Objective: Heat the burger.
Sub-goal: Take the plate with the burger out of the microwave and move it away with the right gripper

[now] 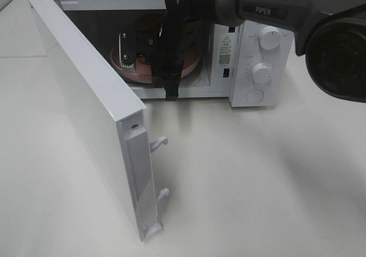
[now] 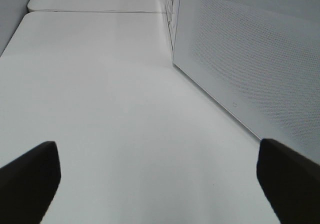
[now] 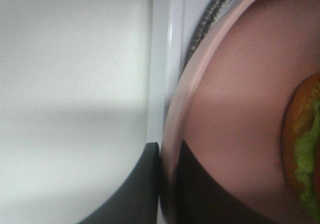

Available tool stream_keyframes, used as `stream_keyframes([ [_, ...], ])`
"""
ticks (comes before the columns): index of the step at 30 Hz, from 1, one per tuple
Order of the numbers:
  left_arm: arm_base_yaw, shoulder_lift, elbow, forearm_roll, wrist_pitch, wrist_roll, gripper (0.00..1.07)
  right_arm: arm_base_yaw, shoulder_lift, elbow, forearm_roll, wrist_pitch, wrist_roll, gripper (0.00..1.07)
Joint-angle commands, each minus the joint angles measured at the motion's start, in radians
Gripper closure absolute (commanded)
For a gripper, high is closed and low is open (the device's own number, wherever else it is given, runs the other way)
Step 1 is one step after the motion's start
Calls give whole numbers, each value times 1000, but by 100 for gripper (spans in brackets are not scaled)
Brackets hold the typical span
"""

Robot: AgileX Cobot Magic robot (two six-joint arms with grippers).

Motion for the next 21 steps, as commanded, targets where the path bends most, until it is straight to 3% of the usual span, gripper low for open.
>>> stream_keyframes([
  [1,4,-15,4,-3,-13,-7,6,0,-7,9,46,175,-46,107],
  [9,4,-15,4,-3,-13,-7,6,0,-56,42,41,247,-55,107],
  [11,4,-15,4,-3,-13,-7,6,0,-119,136,37,215,-88,107],
  [21,4,-15,4,-3,-13,-7,6,1,-258,316,8,109,-94,107],
])
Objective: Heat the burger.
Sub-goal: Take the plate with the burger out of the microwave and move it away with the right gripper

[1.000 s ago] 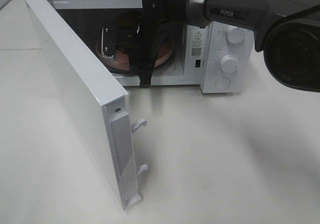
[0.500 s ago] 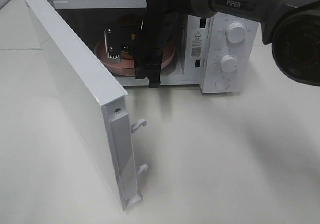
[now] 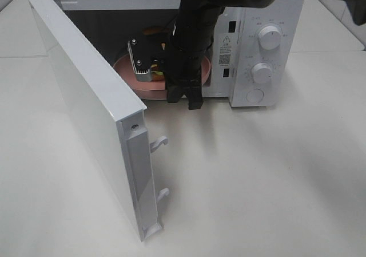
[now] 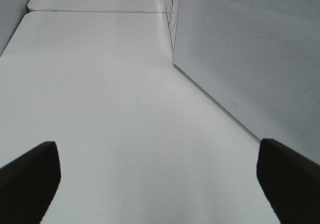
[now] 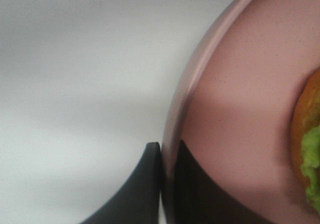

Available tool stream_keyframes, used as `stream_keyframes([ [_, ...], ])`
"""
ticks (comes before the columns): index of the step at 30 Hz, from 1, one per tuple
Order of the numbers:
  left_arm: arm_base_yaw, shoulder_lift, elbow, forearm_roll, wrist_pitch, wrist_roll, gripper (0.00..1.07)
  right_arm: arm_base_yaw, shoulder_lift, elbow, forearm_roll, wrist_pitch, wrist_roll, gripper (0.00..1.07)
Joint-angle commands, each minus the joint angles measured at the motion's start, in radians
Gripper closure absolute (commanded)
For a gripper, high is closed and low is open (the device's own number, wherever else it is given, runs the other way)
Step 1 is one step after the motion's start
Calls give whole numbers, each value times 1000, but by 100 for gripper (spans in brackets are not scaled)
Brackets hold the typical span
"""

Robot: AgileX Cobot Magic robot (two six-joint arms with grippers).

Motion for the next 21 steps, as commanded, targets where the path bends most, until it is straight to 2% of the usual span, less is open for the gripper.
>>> stream_keyframes([
  [1,4,-15,4,-3,-13,-7,6,-2,-47,49,-20,-12,1,107],
  [8,4,-15,4,-3,-13,-7,6,0,-117,135,-29,-111,1,107],
  [10,4,-15,4,-3,-13,-7,6,0,-166,214,-29,-186,-12,107],
  [11,4,-15,4,-3,-13,-7,6,0,-166,214,-29,-186,-12,107],
  [13,4,-15,4,-3,-13,-7,6,0,-209,278,-29,-245,-25,107],
  [21,4,-15,4,-3,-13,-7,6,0,-295,395,-34,-353,-33,107],
])
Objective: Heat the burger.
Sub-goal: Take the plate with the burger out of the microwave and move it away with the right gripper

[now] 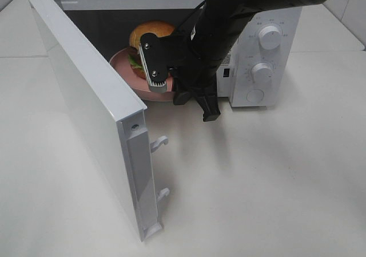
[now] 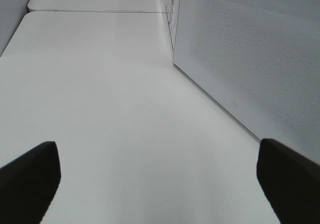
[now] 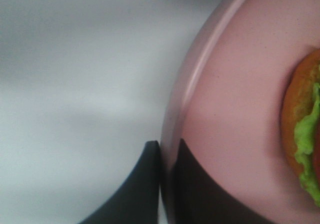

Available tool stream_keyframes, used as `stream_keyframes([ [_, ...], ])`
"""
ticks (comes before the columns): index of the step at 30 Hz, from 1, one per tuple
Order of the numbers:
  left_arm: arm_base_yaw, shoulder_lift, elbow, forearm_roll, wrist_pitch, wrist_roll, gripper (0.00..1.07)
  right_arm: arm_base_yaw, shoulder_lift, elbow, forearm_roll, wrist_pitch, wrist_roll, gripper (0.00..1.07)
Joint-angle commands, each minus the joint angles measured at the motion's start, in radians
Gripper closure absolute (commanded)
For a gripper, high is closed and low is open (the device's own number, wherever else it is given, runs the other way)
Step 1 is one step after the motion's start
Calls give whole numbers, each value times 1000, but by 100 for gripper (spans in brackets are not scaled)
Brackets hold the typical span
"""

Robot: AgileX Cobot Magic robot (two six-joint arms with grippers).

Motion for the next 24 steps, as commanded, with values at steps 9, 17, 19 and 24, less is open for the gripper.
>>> stream_keyframes([
  [9,4,-15,4,-3,-13,-7,6,-11,-132,130,-57,-152,18,107],
  [17,4,-15,4,-3,-13,-7,6,-11,-189,195,-79,-152,18,107],
  [19,4,-15,4,-3,-13,-7,6,-11,-196,203,-81,-153,18,107],
  [24,4,-15,4,-3,-13,-7,6,-11,-244,247,-84,-151,23,107],
])
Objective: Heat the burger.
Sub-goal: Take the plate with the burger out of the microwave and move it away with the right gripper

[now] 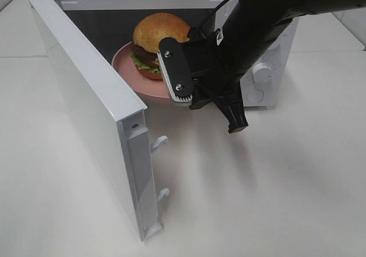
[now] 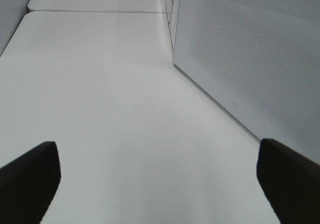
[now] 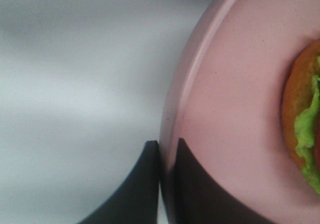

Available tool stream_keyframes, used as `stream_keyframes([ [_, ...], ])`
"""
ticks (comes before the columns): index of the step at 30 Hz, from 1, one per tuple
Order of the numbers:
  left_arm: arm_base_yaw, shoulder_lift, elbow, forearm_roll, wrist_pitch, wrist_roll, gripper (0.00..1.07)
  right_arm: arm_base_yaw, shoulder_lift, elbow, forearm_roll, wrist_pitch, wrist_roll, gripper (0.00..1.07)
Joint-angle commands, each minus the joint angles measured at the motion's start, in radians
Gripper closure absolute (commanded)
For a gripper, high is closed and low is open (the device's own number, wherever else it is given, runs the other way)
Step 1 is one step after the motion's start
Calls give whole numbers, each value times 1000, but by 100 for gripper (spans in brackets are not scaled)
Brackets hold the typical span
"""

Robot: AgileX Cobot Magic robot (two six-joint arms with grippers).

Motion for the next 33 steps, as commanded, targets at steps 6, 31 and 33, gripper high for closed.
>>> stream_keyframes([
  [6,4,-15,4,-3,-13,-7,6,-20,-94,67,-44,-91,41,107],
  [31,4,-15,4,-3,-13,-7,6,-7,-349,320,-95,-63,110,107],
  [33,4,-15,4,-3,-13,-7,6,-7,-358,325,-95,-53,120,107],
])
